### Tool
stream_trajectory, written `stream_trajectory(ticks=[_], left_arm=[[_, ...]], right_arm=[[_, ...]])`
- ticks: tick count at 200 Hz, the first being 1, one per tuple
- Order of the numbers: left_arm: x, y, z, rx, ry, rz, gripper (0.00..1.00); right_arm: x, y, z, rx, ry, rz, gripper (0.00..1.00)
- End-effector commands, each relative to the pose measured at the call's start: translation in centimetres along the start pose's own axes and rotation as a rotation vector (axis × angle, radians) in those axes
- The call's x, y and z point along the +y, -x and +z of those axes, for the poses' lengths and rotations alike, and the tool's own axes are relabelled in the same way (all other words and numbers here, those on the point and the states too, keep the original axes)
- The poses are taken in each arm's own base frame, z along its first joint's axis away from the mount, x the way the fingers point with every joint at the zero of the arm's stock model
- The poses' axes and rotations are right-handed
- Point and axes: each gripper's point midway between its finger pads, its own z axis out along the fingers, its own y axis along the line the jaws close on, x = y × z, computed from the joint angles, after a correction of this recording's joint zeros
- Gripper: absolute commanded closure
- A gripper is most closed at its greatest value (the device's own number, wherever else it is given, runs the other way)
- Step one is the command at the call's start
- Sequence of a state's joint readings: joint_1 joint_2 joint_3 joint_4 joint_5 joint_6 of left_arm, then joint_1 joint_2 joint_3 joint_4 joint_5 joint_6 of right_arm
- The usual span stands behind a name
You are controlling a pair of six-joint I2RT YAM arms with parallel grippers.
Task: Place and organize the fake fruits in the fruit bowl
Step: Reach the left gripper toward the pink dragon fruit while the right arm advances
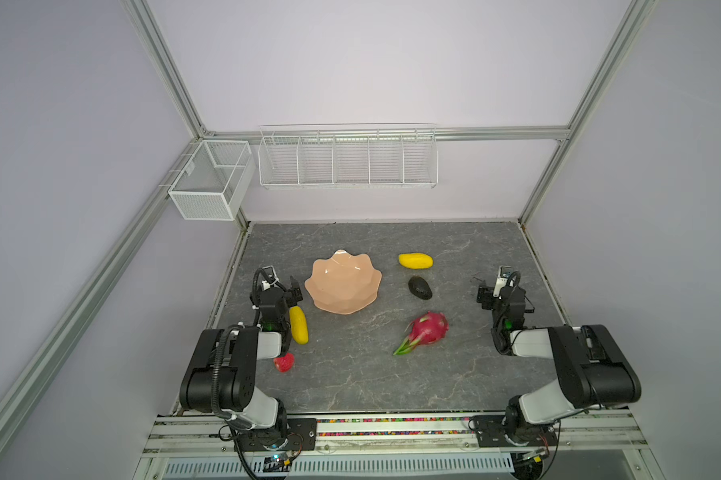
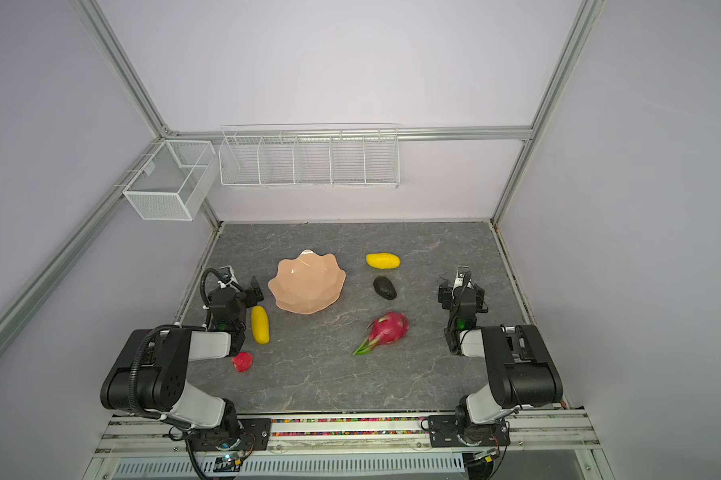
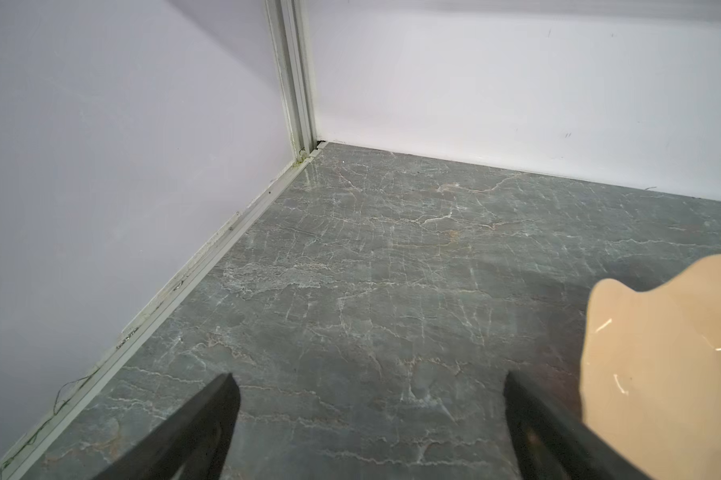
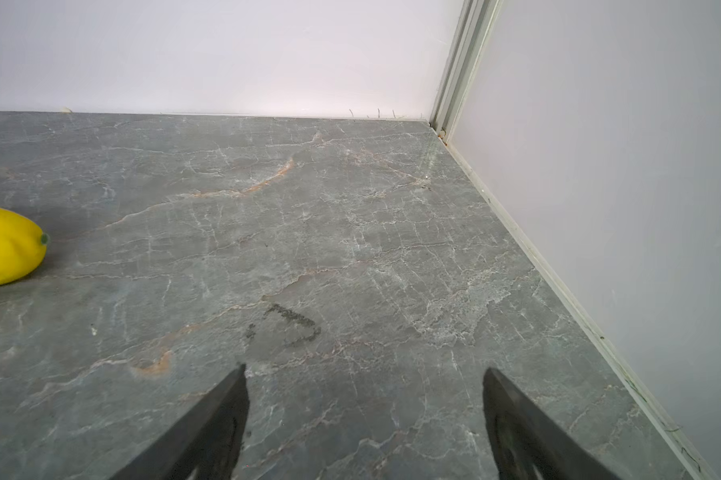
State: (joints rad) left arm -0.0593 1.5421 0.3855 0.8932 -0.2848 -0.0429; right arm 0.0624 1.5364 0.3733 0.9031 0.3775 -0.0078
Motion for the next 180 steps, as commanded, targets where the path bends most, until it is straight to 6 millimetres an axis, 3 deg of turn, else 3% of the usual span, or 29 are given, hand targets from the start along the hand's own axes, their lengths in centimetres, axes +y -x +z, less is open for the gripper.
stream_trajectory(ticks=[1, 107, 137, 180], left_arm=[[0.1, 0.4, 0.1, -0.018, 0.007, 0.004, 0.01], [-0.1, 0.3, 0.0, -0.021, -0.004, 0.009, 0.01], [1.2, 1.2, -0.8, -0.051, 0.056, -0.029, 0.01], [1.1, 1.9, -1.4, -0.053, 0.040, -0.028, 0.01]], right_arm=[[-0.2, 0.1, -0.2, -0.015, -0.009, 0.007, 0.11], [-0.1, 0.2, -0.2, -0.018, -0.009, 0.008, 0.11], [-0.3, 0.2, -0.4, -0.025, -0.011, 0.011, 0.11], [-0.4, 0.2, -0.7, -0.040, -0.013, 0.016, 0.11]])
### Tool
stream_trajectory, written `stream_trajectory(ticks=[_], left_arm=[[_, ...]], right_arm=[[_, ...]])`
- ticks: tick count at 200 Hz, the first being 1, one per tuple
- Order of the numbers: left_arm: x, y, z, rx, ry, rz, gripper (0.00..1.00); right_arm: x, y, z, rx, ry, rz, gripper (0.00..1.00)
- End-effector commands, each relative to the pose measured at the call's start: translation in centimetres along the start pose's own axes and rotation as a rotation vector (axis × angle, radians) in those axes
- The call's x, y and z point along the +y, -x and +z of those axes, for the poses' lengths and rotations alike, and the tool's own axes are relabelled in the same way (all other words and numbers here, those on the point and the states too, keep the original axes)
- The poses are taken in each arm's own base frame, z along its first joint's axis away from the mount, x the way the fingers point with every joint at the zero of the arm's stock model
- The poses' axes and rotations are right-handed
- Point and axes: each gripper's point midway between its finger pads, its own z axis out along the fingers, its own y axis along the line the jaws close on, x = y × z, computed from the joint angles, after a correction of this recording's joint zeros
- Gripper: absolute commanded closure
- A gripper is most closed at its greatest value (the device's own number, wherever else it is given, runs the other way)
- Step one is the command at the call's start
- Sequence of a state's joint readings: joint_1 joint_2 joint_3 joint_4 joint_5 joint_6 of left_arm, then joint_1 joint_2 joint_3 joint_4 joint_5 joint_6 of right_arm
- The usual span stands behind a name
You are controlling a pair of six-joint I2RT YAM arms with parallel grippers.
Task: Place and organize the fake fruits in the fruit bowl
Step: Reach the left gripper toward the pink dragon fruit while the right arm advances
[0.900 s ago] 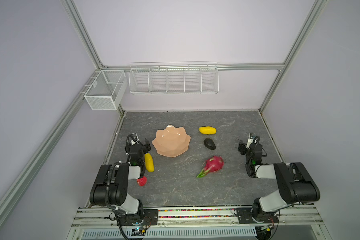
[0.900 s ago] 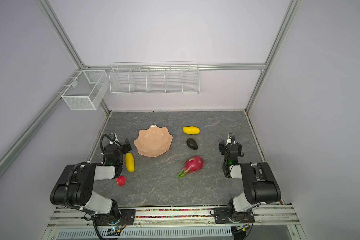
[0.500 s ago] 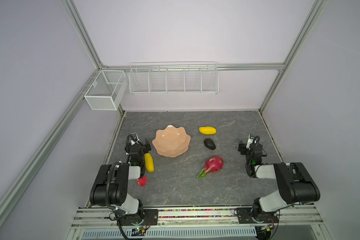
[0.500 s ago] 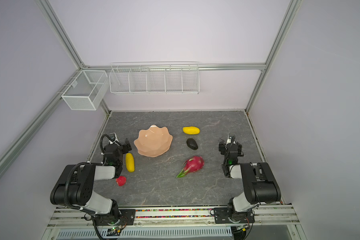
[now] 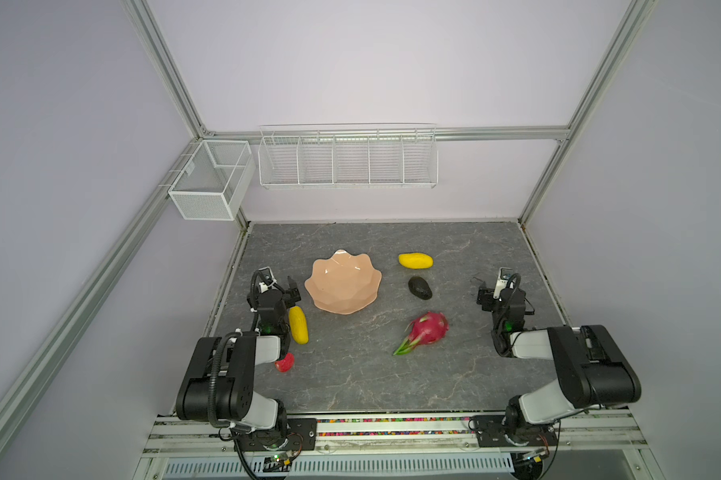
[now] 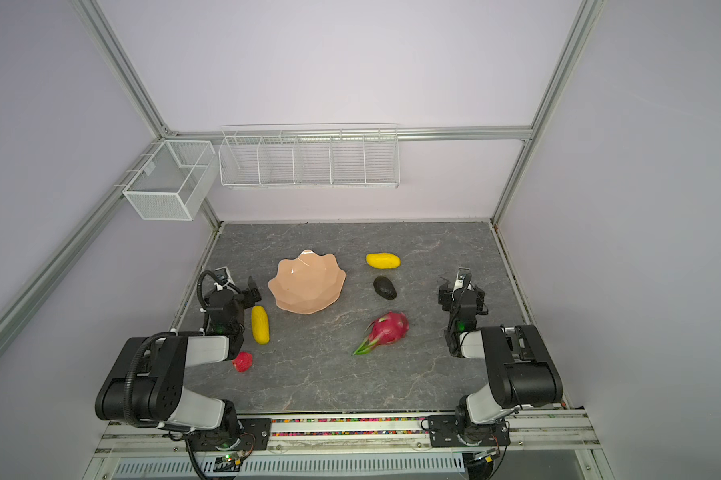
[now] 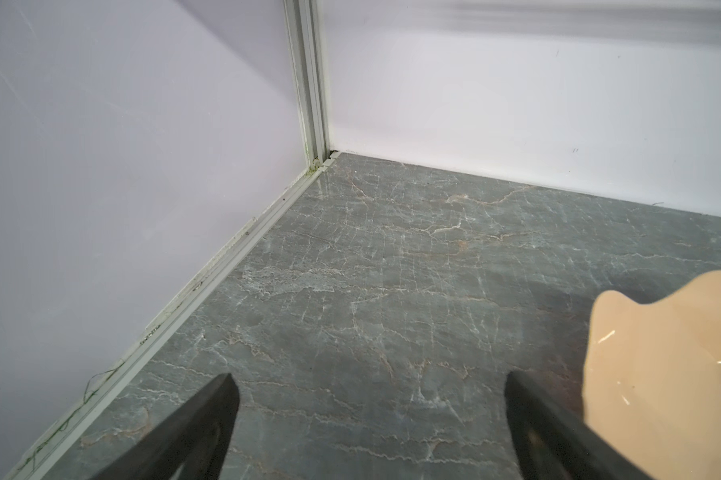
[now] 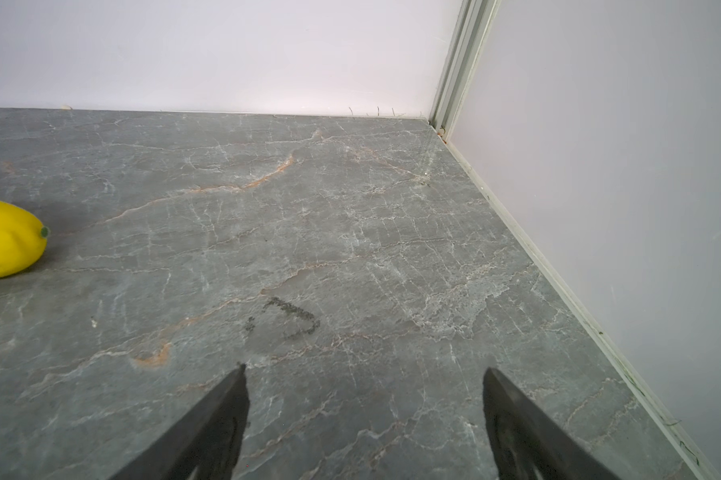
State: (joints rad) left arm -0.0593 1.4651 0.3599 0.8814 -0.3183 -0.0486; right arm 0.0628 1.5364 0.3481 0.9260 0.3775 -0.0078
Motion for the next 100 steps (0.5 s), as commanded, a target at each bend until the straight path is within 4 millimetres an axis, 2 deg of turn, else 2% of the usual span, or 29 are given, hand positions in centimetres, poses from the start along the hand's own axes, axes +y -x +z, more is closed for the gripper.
stream_trajectory(ticks=[1, 26, 43, 53, 69, 80, 84, 100], left_arm=[[0.2, 0.5, -0.3, -0.011, 0.009, -0.010, 0.01], [-0.2, 0.9, -0.7, -0.049, -0.009, 0.003, 0.01], [-1.6, 3.4, -2.8, -0.086, -0.030, 0.062, 0.01], [-2.6, 5.1, -4.0, -0.078, -0.066, 0.064, 0.01], [-4.9, 7.6, -6.2, -0.028, -0.166, 0.013, 0.02], [-6.7, 8.6, -8.0, -0.011, -0.221, 0.006, 0.03], [-7.6, 8.7, -8.7, -0.004, -0.259, 0.022, 0.02], [-12.0, 7.7, -11.8, 0.045, -0.427, 0.131, 0.01]], right_arm=[[-0.3, 0.8, -0.4, -0.042, -0.014, 0.016, 0.11], [-0.5, 1.0, -1.1, -0.082, -0.009, 0.027, 0.11], [0.3, 1.7, -2.3, -0.146, 0.033, 0.001, 0.12], [0.4, 3.0, -3.3, -0.158, -0.012, -0.039, 0.12], [1.6, 4.8, -4.4, -0.114, 0.040, -0.095, 0.12], [2.0, 5.6, -5.2, -0.036, 0.086, -0.066, 0.12], [2.4, 6.3, -5.7, -0.019, 0.119, -0.030, 0.12], [4.2, 6.6, -7.6, 0.069, 0.245, 0.058, 0.12]])
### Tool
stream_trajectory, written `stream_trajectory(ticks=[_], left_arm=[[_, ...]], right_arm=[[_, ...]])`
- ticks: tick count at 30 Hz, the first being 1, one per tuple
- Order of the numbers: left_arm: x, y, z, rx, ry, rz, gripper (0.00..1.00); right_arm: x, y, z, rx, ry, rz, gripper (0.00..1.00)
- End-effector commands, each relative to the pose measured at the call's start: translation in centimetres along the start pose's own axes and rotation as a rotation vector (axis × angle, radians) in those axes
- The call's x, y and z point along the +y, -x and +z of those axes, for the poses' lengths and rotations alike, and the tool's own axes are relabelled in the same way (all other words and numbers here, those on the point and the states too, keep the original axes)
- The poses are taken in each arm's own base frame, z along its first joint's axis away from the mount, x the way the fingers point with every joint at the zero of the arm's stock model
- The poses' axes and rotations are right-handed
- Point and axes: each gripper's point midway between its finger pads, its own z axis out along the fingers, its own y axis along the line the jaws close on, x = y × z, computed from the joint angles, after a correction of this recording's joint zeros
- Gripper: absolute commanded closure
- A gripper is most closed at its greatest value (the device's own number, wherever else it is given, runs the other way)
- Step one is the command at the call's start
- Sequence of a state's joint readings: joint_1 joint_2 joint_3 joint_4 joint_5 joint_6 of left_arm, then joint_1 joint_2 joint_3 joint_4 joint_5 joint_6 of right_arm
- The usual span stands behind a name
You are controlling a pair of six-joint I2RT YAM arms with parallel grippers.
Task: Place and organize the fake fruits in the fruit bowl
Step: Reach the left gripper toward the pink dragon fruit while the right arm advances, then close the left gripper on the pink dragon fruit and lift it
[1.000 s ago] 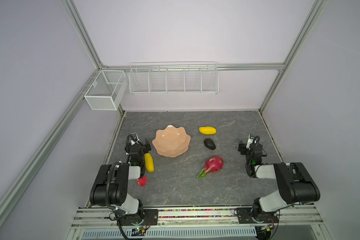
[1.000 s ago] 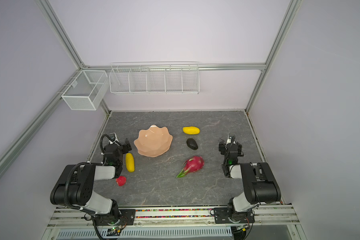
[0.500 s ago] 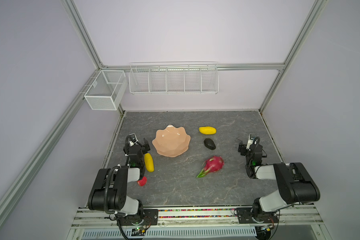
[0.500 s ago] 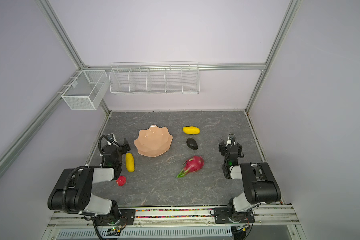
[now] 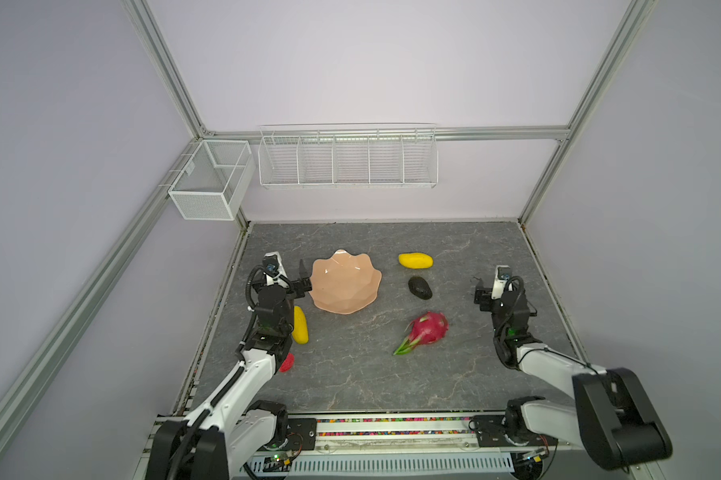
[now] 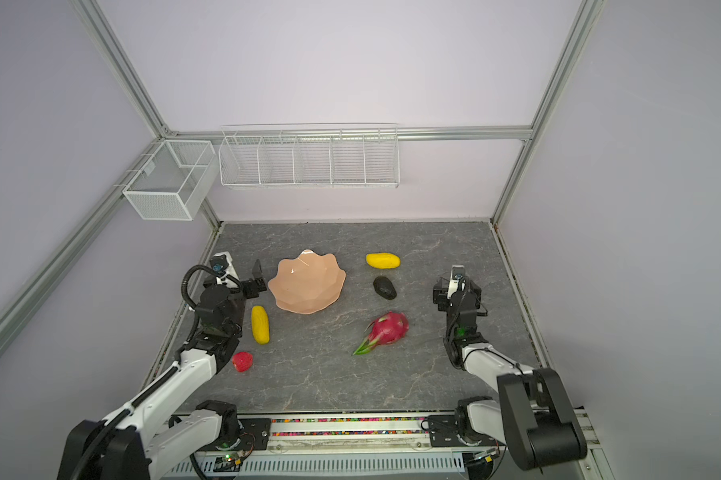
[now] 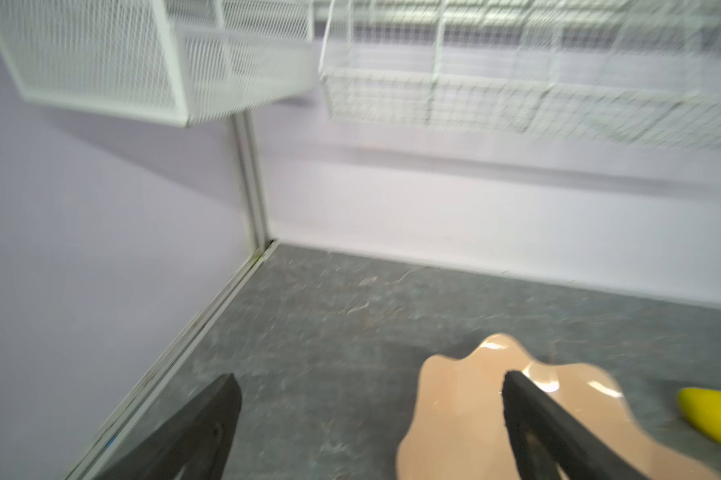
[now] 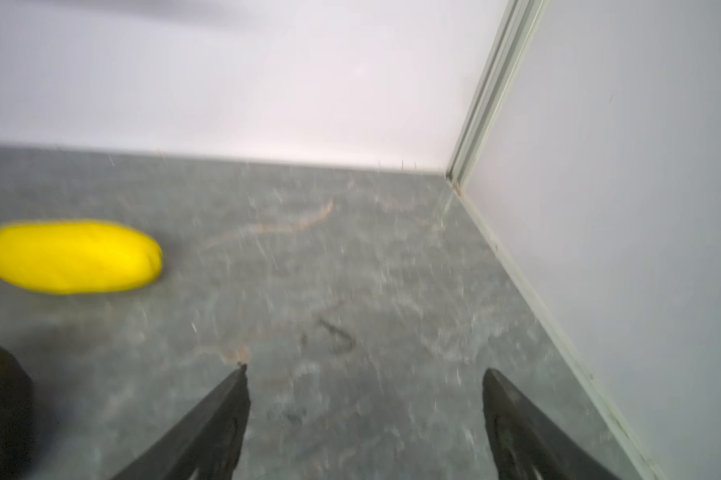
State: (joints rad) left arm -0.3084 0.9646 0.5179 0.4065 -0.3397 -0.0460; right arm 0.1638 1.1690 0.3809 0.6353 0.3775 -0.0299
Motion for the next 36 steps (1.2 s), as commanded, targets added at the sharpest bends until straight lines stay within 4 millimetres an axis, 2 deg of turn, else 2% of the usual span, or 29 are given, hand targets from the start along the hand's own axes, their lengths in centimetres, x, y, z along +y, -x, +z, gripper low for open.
stream_trajectory(ticks=[1, 3, 4, 7, 9, 11, 14, 16, 20, 28, 36], left_arm=[[-5.8, -4.2, -2.9, 0.230, -0.210, 0.119, 0.01], [-11.3, -5.6, -5.8, 0.283, -0.463, 0.170, 0.00], [-14.2, -6.5, -7.8, 0.294, -0.612, 0.190, 0.00], [-20.4, -9.1, -12.8, 0.269, -0.889, 0.250, 0.00], [-23.2, -10.5, -14.6, 0.260, -0.985, 0.281, 0.00], [-25.7, -12.1, -15.6, 0.284, -1.064, 0.308, 0.00], [-28.6, -14.3, -16.3, 0.338, -1.159, 0.362, 0.00], [-29.7, -15.4, -16.3, 0.354, -1.196, 0.386, 0.01], [-31.1, -17.2, -15.8, 0.380, -1.211, 0.427, 0.01], [-33.8, -19.1, -14.7, 0.385, -1.242, 0.425, 0.01], [-36.4, -20.4, -13.7, 0.387, -1.265, 0.390, 0.01]], right_arm=[[2.3, 0.0, -2.6, 0.187, 0.155, 0.096, 0.12], [3.5, -0.5, -4.8, 0.266, 0.225, 0.171, 0.12], [4.6, -0.9, -6.4, 0.291, 0.280, 0.191, 0.12], [6.0, -2.5, -9.8, 0.348, 0.381, 0.254, 0.12], [7.3, -3.4, -11.9, 0.389, 0.472, 0.292, 0.12], [8.7, -4.2, -13.7, 0.441, 0.565, 0.315, 0.12], [9.4, -5.3, -15.0, 0.479, 0.610, 0.270, 0.12], [9.2, -5.2, -15.3, 0.468, 0.610, 0.247, 0.12], [8.8, -3.7, -16.0, 0.387, 0.631, 0.247, 0.12], [9.7, -3.5, -16.7, 0.391, 0.699, 0.245, 0.12], [9.6, -3.8, -16.6, 0.386, 0.691, 0.235, 0.12]])
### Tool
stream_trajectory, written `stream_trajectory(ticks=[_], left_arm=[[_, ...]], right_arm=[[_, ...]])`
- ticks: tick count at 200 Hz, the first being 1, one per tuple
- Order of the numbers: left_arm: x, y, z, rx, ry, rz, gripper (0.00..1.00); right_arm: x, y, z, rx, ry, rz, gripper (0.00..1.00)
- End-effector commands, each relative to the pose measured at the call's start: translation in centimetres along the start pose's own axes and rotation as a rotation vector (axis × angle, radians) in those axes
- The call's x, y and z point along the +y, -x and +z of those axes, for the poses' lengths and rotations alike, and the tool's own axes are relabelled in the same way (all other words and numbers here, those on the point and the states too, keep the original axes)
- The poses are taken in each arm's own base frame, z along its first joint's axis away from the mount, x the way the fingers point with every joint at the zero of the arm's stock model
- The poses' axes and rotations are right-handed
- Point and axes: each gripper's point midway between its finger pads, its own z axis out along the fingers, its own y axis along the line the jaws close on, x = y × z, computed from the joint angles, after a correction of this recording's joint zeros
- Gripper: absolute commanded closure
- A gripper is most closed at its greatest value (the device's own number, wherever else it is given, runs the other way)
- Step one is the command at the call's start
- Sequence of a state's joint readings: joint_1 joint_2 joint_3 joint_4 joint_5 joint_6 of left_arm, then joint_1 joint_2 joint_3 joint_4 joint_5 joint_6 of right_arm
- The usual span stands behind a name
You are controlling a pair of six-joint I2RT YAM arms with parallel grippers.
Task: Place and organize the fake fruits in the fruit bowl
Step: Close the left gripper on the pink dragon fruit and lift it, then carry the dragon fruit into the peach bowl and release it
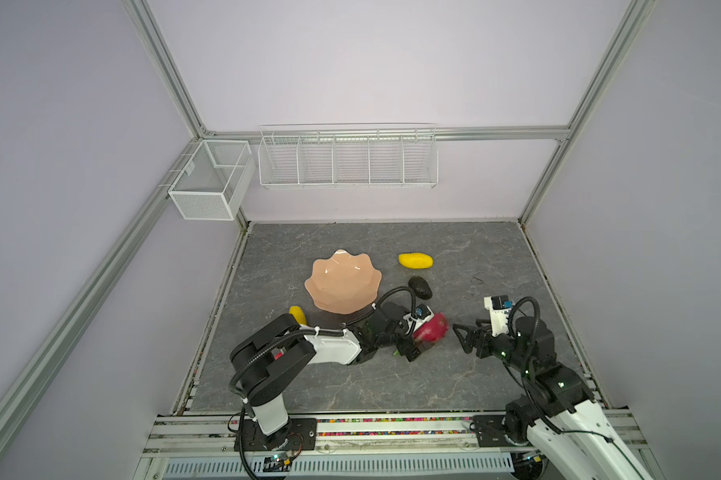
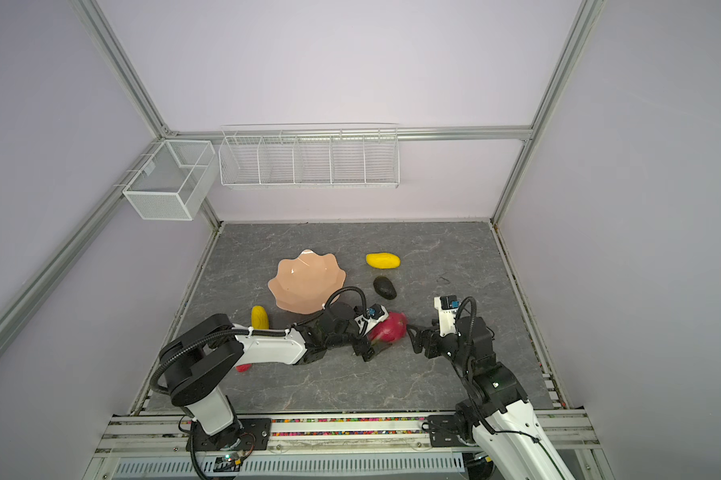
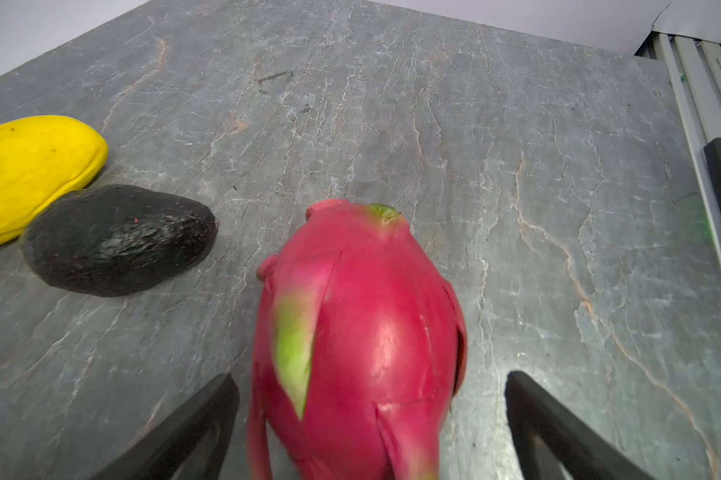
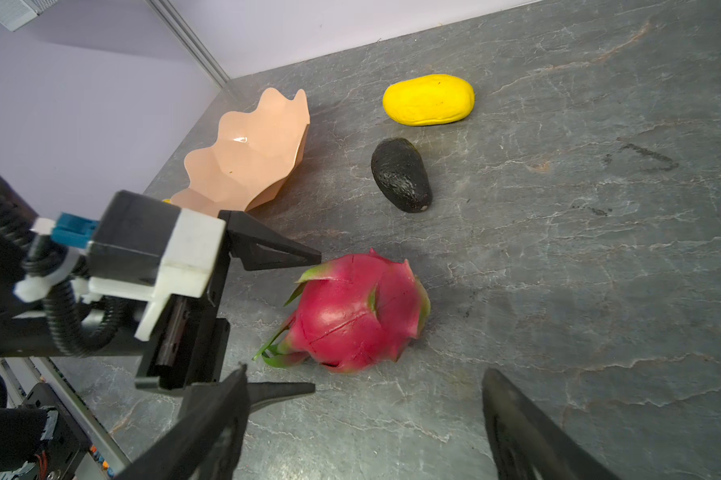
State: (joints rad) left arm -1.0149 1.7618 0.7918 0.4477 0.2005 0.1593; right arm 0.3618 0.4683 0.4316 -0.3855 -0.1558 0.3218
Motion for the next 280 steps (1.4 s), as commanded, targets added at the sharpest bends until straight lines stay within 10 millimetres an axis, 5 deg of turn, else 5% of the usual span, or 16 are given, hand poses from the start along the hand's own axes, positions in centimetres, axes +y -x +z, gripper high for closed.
stream_trajectory(ticks=[1, 39, 78, 117, 155, 189, 241, 280], left_arm=[[-0.2, 1.8, 1.4, -0.057, -0.021, 0.016, 0.01], [0.0, 1.1, 2.5, -0.049, -0.019, 0.005, 0.00], [-0.4, 0.8, 1.9, -0.055, -0.032, 0.005, 0.14], [-0.3, 2.8, 0.1, -0.137, -0.024, 0.006, 0.38], [0.9, 6.4, -3.6, -0.243, 0.001, -0.031, 0.41], [6.8, 7.6, -9.0, -0.226, 0.199, -0.152, 0.42], [18.7, 3.4, -16.7, -0.049, 0.747, -0.376, 0.42], [23.3, 0.7, -18.0, -0.052, 0.860, -0.483, 0.43]], right_arm=[[0.2, -0.7, 0.2, 0.020, 0.018, -0.012, 0.12], [0.3, -0.5, 0.3, 0.026, 0.022, -0.015, 0.12], [0.5, 0.1, 0.2, 0.010, 0.024, -0.015, 0.12], [0.5, 1.0, 0.1, -0.010, 0.014, -0.025, 0.12], [1.7, 1.8, 0.3, -0.007, 0.067, -0.042, 0.12], [4.1, 3.4, 1.1, -0.009, 0.187, -0.056, 0.12], [8.4, 7.0, 3.2, -0.043, 0.321, -0.122, 0.12], [11.4, 6.7, 5.0, -0.001, 0.383, -0.179, 0.12]])
